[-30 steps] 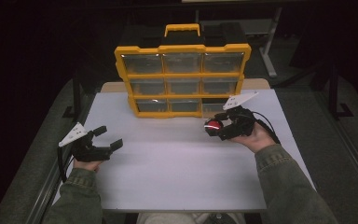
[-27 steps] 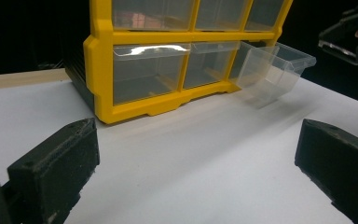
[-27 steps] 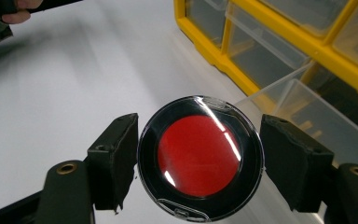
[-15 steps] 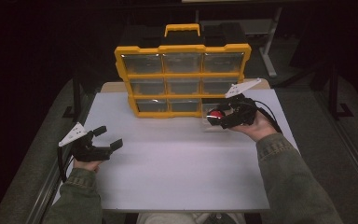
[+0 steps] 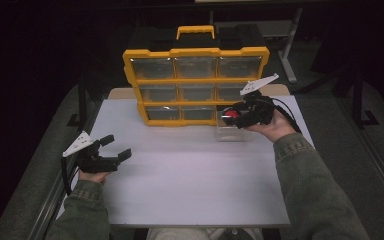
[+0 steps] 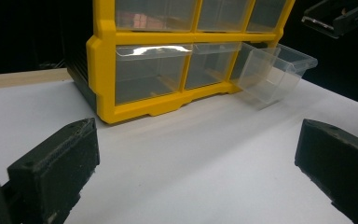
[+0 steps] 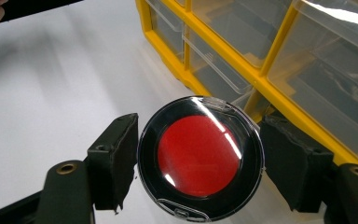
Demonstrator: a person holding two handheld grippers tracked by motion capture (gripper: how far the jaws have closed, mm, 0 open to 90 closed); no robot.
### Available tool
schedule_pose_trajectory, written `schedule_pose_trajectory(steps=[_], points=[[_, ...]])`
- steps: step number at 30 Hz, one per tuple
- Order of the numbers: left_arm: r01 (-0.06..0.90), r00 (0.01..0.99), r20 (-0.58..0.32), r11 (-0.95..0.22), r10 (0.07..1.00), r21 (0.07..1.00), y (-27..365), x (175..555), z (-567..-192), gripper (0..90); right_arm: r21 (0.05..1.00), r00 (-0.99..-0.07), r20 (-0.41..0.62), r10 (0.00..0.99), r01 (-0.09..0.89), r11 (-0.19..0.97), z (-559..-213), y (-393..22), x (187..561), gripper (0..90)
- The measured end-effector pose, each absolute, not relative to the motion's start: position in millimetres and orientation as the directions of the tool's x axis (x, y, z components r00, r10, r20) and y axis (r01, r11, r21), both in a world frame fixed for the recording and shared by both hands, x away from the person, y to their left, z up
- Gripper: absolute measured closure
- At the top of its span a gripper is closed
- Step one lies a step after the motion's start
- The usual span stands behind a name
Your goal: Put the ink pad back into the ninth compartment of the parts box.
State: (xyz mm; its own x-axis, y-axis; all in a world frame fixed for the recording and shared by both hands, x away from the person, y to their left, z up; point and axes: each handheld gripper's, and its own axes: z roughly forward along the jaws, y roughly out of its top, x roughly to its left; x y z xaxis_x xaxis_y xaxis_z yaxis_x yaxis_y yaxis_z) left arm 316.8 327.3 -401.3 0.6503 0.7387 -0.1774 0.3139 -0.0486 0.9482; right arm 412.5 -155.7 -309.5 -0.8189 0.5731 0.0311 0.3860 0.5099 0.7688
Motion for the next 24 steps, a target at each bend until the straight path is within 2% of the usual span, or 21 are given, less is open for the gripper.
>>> schedule_pose_trajectory(steps=[24], points=[[0.315,0.647,-0.177,-0.049,0.742,0.948,327,317,-402,0.0,0.726,-0.770,0.033,0.638,0.457,0.514,-323,-159,438,28.7]])
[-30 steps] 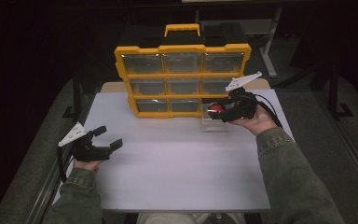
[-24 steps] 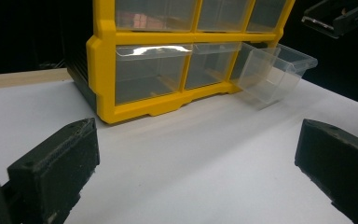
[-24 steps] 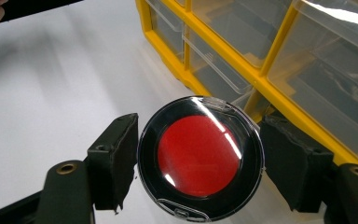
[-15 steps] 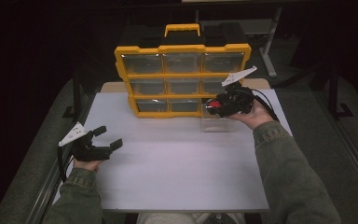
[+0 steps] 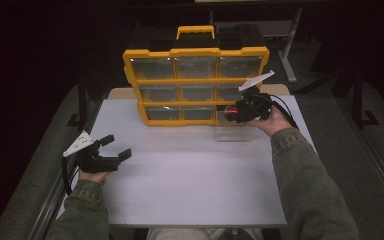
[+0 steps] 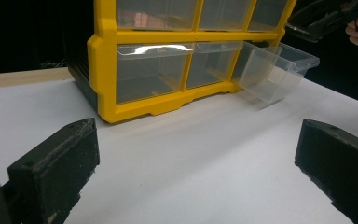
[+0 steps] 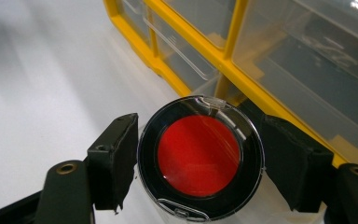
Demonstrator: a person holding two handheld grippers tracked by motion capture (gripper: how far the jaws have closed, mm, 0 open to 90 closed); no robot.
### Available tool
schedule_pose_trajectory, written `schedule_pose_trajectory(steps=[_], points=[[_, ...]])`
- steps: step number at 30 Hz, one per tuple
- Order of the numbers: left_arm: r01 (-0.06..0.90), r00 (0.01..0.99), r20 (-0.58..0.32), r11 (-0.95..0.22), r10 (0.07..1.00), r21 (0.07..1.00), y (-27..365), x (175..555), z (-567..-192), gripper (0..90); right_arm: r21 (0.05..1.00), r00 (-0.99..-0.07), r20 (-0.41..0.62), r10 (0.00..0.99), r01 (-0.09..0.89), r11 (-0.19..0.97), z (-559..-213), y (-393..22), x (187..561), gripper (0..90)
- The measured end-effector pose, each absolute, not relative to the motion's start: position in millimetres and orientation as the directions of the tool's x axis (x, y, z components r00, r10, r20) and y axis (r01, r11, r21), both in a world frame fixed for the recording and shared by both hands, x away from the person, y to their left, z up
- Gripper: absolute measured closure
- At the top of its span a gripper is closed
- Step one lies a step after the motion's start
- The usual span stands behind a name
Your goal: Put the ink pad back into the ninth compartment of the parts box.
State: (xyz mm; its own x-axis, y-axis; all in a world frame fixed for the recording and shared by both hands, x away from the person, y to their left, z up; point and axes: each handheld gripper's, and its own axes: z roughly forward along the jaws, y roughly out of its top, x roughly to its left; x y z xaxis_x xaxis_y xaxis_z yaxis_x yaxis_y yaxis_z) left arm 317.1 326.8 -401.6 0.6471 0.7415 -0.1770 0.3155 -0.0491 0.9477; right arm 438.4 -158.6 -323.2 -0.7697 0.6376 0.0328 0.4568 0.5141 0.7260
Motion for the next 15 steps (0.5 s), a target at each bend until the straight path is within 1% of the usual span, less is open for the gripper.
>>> schedule_pose_trajectory(steps=[15], points=[[0.312,0.654,-0.174,-0.053,0.736,0.949,326,317,-402,0.0,0.665,-0.750,0.005,0.661,0.497,0.558,-339,-150,449,28.2]])
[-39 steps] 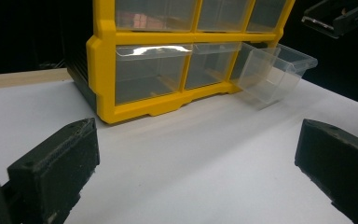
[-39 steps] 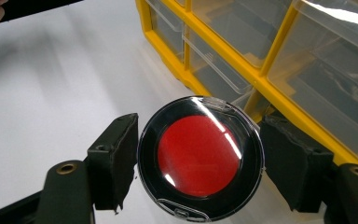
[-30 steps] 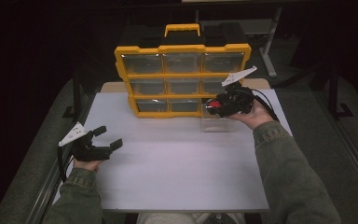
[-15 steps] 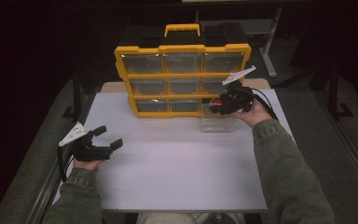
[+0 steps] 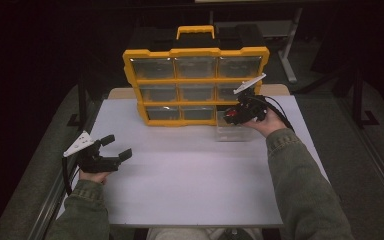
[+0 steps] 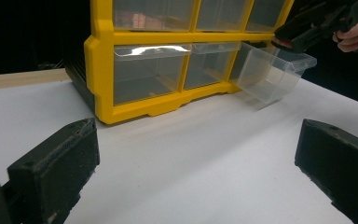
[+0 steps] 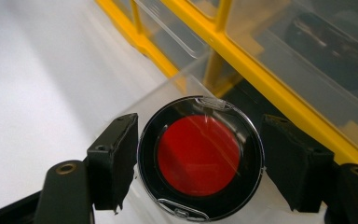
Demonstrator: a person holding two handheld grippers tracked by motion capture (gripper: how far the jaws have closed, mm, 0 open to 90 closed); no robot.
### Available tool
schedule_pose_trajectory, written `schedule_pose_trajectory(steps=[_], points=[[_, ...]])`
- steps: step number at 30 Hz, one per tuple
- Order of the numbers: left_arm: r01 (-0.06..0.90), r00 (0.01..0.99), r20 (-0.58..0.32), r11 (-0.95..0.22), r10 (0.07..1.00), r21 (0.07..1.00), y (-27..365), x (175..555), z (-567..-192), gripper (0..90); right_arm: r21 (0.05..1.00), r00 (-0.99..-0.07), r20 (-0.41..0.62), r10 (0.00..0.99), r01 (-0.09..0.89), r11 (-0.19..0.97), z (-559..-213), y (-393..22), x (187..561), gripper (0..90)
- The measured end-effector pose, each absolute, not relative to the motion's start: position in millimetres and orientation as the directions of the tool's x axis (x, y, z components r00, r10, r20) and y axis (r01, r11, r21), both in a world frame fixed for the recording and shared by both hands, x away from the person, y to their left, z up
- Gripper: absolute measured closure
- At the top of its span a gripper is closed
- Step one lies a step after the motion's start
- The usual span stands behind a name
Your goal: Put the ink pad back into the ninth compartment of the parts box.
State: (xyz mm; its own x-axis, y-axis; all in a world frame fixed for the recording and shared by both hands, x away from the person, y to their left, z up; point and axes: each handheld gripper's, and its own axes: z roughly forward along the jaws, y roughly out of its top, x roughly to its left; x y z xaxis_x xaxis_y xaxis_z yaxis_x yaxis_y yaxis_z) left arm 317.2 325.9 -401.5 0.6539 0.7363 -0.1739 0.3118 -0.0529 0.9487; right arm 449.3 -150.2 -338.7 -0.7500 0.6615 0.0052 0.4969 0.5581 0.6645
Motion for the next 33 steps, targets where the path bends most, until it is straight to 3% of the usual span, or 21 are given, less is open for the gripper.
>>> schedule_pose_trajectory(steps=[6,8,11,33], points=[[0.312,0.656,-0.175,-0.053,0.734,0.949,325,317,-402,0.0,0.684,-0.729,0.033,0.684,0.515,0.517,-338,-155,451,12.4],[0.313,0.656,-0.176,-0.052,0.734,0.948,325,317,-402,0.0,0.690,-0.722,0.038,0.691,0.519,0.505,-336,-157,449,11.3],[0.313,0.656,-0.177,-0.051,0.733,0.948,325,317,-402,0.0,0.698,-0.713,0.031,0.700,0.517,0.496,-334,-159,448,0.0],[0.315,0.656,-0.176,-0.054,0.734,0.947,325,317,-402,0.0,0.778,-0.683,0.066,0.727,0.491,0.391,-327,-185,428,0.0]])
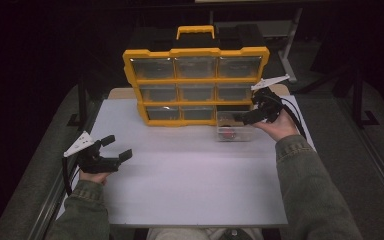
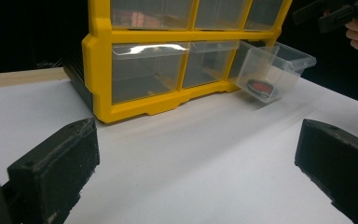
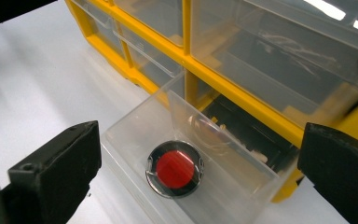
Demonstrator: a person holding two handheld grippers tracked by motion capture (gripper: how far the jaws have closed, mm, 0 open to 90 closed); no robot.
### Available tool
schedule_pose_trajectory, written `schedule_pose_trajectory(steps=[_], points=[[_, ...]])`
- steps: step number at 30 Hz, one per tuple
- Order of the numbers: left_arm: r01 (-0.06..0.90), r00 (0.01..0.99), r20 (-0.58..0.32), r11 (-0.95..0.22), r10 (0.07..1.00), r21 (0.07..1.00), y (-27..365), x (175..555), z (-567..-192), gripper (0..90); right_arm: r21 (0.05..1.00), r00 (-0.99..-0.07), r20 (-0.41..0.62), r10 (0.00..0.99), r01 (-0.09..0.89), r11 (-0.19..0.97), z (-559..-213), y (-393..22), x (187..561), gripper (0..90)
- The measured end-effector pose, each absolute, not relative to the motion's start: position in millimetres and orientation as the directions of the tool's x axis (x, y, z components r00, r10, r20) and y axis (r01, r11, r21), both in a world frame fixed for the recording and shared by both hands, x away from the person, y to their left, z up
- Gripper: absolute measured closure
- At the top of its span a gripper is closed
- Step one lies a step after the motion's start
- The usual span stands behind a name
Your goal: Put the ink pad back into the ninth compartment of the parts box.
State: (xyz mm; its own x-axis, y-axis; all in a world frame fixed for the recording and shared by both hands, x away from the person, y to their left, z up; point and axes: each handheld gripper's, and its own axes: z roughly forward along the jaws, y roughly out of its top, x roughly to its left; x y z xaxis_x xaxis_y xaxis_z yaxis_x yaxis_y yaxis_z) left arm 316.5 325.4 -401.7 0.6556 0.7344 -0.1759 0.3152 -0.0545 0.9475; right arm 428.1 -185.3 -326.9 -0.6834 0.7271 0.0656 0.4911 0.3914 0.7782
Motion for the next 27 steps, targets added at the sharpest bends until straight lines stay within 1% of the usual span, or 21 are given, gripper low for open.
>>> schedule_pose_trajectory(steps=[10,19,27], points=[[0.313,0.652,-0.173,-0.054,0.739,0.948,325,316,-401,0.0,0.802,-0.667,0.083,0.741,0.486,0.348,-327,-201,419,0.0],[0.311,0.651,-0.170,-0.055,0.740,0.949,326,316,-401,0.0,0.820,-0.677,0.097,0.730,0.470,0.327,-327,-208,409,0.0],[0.312,0.649,-0.173,-0.052,0.741,0.949,326,316,-401,0.0,0.839,-0.674,0.101,0.732,0.453,0.302,-335,-214,396,0.0]])
